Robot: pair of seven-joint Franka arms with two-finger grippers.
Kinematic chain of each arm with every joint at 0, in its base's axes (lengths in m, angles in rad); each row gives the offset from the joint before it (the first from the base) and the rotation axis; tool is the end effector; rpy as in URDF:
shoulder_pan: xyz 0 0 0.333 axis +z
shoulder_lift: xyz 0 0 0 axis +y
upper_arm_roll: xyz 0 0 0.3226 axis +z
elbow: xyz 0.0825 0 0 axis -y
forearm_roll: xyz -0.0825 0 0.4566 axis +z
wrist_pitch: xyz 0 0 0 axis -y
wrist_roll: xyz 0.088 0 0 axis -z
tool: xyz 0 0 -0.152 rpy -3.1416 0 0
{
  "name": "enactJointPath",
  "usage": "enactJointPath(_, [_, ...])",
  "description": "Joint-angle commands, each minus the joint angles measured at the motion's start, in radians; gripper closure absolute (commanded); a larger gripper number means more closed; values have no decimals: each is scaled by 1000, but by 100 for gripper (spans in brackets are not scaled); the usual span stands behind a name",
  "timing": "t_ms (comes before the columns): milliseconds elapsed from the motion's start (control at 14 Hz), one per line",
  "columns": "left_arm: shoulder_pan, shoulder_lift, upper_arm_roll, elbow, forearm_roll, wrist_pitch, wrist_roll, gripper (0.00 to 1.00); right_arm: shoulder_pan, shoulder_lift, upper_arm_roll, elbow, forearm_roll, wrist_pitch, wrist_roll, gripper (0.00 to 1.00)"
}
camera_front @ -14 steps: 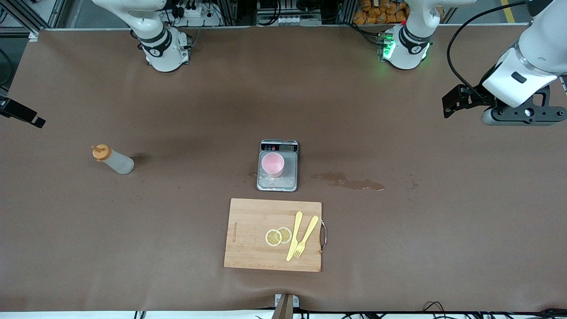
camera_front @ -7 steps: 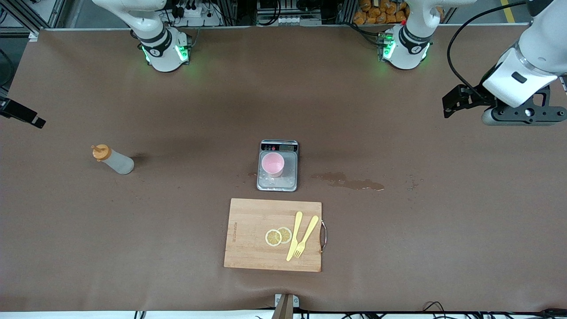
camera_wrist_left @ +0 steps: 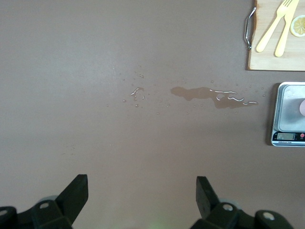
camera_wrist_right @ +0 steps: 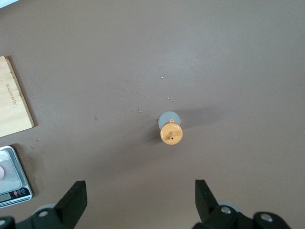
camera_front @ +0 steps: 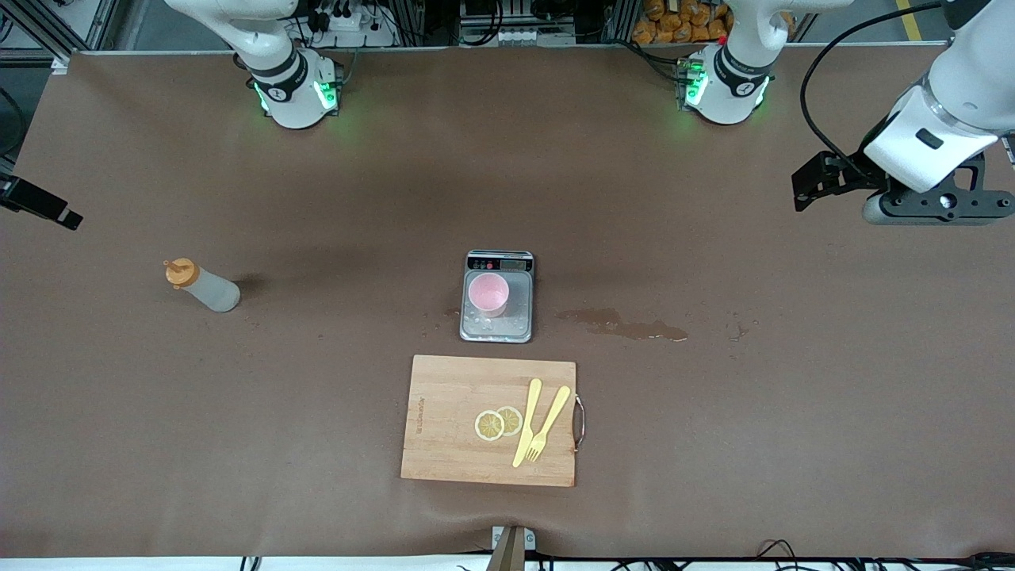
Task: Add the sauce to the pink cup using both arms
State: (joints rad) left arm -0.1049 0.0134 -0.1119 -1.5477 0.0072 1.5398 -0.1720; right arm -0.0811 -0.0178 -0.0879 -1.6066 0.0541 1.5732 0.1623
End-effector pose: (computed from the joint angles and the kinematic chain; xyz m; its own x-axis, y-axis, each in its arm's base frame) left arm 0.6130 -0.1335 0.5876 0.9988 -0.0445 -0.0199 -0.0447 -0.9990 -0.0092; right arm 0.6129 -0.0966 0.5781 0.9454 -0.3251 -0.0245 -0.3259 -0.9439 -0.0524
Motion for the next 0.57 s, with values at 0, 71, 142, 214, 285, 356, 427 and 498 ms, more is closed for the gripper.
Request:
enactJointPath(0, [7,-27,-2,-22,5,-3,19,0,14,4,-4,10,-17,-7,0,0])
enactJointPath(71, [7,-26,-2,-22,4,-3,19,0,21,4,-9,11,-19,-9,0,0])
enactJointPath(142, [8,-26,0,-22,1,-3,19,0,41,4,-28,11,-19,-9,0,0])
enactJointPath(214, [8,-26,3,-22,-12,-3,19,0,67,4,-51,11,-19,-9,0,0])
enactJointPath(285, [8,-26,6,-22,-15,-3,19,0,72,4,-64,10,-17,-9,0,0])
enactJointPath(356, [8,-24,6,-22,-15,-3,19,0,70,4,-65,10,-17,-9,0,0])
enactJointPath(427, [8,-24,6,-22,-15,-3,19,0,69,4,-64,10,-17,-9,0,0])
enactJointPath(498, [8,-23,6,-22,-15,-1,19,0,69,4,-64,10,-16,-9,0,0])
